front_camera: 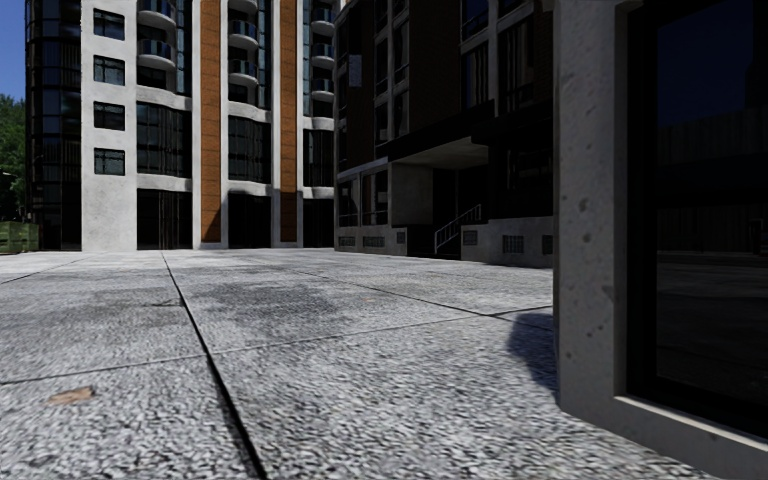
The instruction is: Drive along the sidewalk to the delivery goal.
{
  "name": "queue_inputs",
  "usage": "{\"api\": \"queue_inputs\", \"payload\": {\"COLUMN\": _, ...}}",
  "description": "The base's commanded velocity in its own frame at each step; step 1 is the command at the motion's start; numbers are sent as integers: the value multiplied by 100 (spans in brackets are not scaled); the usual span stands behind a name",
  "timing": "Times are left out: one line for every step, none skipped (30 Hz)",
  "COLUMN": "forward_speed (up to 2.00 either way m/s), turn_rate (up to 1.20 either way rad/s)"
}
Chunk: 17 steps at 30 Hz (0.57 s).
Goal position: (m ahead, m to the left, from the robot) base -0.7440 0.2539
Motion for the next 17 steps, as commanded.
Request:
{"api": "queue_inputs", "payload": {"forward_speed": 0, "turn_rate": 0}}
{"api": "queue_inputs", "payload": {"forward_speed": 0, "turn_rate": 0}}
{"api": "queue_inputs", "payload": {"forward_speed": 0, "turn_rate": 0}}
{"api": "queue_inputs", "payload": {"forward_speed": 0, "turn_rate": 0}}
{"api": "queue_inputs", "payload": {"forward_speed": 0, "turn_rate": 0}}
{"api": "queue_inputs", "payload": {"forward_speed": 0, "turn_rate": 0}}
{"api": "queue_inputs", "payload": {"forward_speed": 0, "turn_rate": 0}}
{"api": "queue_inputs", "payload": {"forward_speed": 0, "turn_rate": 0}}
{"api": "queue_inputs", "payload": {"forward_speed": 0, "turn_rate": 0}}
{"api": "queue_inputs", "payload": {"forward_speed": 0, "turn_rate": 0}}
{"api": "queue_inputs", "payload": {"forward_speed": 0, "turn_rate": 0}}
{"api": "queue_inputs", "payload": {"forward_speed": 0, "turn_rate": 0}}
{"api": "queue_inputs", "payload": {"forward_speed": 0, "turn_rate": 0}}
{"api": "queue_inputs", "payload": {"forward_speed": 0, "turn_rate": 0}}
{"api": "queue_inputs", "payload": {"forward_speed": 0, "turn_rate": 0}}
{"api": "queue_inputs", "payload": {"forward_speed": 0, "turn_rate": 0}}
{"api": "queue_inputs", "payload": {"forward_speed": 0, "turn_rate": 0}}
